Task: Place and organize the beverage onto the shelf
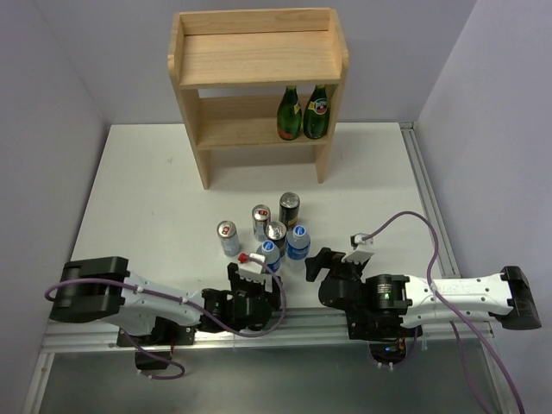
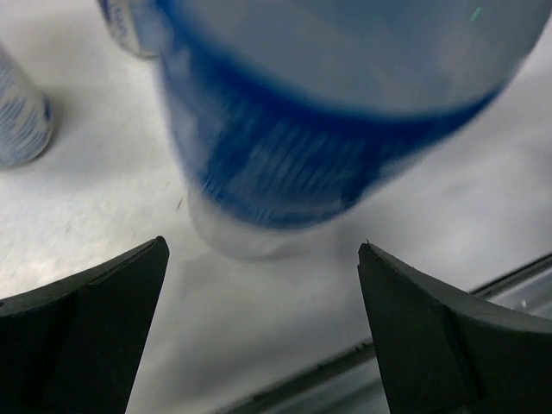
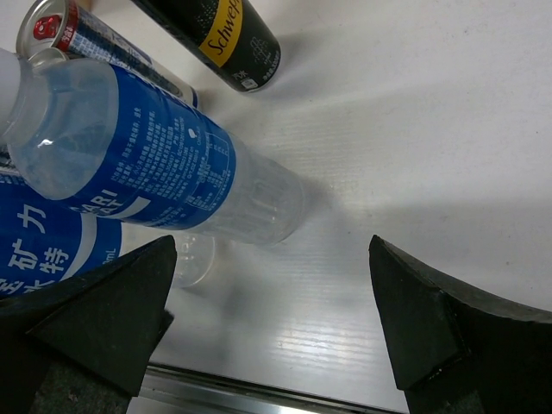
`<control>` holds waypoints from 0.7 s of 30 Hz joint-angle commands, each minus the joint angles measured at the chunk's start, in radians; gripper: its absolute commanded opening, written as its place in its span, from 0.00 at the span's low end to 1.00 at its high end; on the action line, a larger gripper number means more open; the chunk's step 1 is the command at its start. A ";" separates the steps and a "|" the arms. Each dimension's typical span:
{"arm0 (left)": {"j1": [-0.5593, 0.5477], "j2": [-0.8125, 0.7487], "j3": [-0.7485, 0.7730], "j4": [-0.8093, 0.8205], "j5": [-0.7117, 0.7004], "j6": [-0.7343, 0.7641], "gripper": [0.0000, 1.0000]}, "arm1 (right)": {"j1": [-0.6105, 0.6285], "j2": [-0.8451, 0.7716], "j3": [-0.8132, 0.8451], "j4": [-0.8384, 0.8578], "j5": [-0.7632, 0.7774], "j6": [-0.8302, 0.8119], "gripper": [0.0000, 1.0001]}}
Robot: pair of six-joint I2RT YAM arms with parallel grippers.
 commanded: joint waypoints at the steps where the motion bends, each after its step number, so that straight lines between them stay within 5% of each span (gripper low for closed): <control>1: 0.065 0.065 0.002 0.345 0.081 0.229 0.99 | 0.007 -0.021 -0.020 0.032 0.043 -0.001 1.00; 7: 0.162 0.202 0.056 0.421 0.115 0.252 0.99 | 0.007 -0.013 -0.037 0.073 0.039 -0.024 1.00; 21: 0.177 0.257 0.080 0.397 -0.110 0.215 0.97 | 0.007 0.007 -0.066 0.154 0.023 -0.072 1.00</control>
